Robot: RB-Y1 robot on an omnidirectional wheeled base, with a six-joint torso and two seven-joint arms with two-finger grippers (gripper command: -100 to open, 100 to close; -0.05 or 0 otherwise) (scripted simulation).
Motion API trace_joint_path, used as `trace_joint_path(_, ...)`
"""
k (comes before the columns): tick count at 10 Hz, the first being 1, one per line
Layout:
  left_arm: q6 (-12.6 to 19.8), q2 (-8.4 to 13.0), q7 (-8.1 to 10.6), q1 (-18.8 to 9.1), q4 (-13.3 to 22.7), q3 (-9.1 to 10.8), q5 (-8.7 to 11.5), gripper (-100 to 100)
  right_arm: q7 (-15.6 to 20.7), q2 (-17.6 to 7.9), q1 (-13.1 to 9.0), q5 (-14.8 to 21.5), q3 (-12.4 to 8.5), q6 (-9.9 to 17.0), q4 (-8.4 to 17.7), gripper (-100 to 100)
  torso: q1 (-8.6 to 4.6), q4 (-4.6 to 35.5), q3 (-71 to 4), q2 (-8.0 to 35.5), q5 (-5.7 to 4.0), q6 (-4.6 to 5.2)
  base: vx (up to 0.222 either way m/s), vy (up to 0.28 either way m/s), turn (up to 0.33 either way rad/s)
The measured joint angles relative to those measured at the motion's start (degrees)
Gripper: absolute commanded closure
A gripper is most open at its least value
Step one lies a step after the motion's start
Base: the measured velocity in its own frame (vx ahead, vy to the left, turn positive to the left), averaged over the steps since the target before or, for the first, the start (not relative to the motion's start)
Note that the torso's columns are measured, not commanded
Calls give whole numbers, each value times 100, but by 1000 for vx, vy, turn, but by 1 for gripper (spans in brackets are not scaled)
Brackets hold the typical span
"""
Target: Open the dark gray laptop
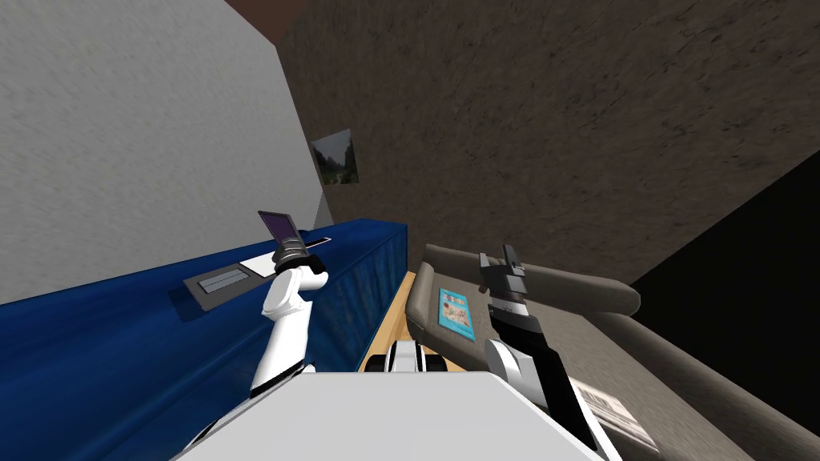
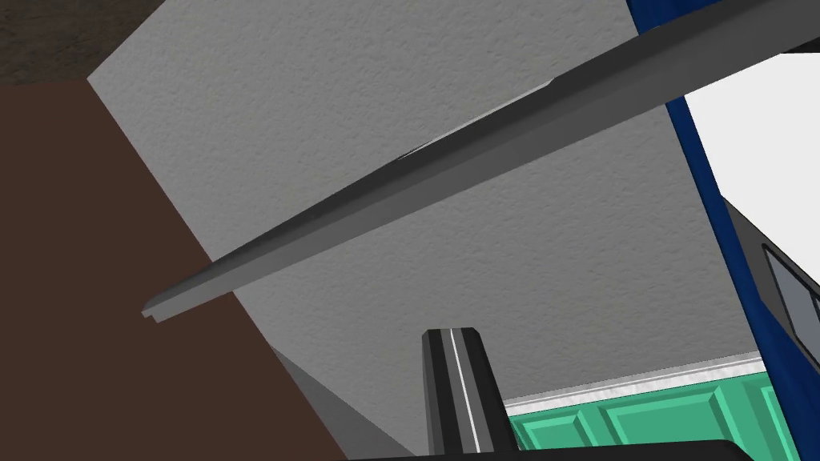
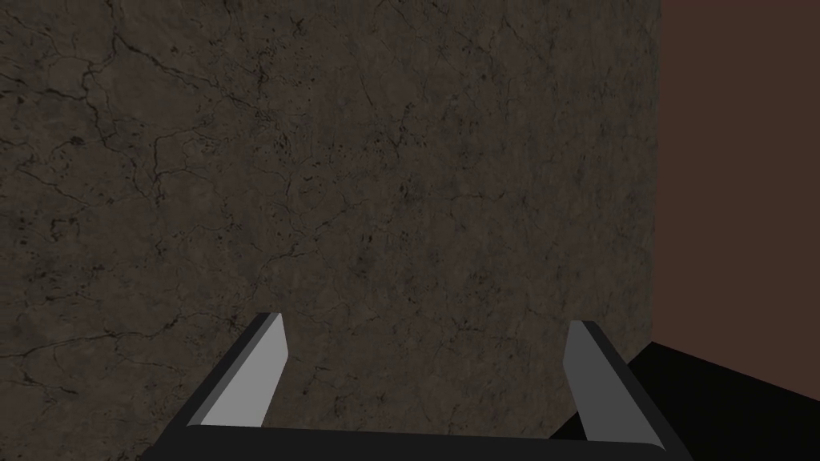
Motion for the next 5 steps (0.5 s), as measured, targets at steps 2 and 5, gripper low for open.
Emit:
trace_joint_path(2, -6, -9, 60, 11, -18, 15, -5, 100, 0, 0, 0, 0, 0, 0, 0, 0, 1, 0, -1, -1, 0, 0, 0, 1, -1)
trace_joint_path(5, -3, -8, 49, 11, -23, 15, 2, 100, 0, 0, 0, 0, 0, 0, 0, 0, 2, 0, 0, -1, 1, 0, 4, 5, -14)
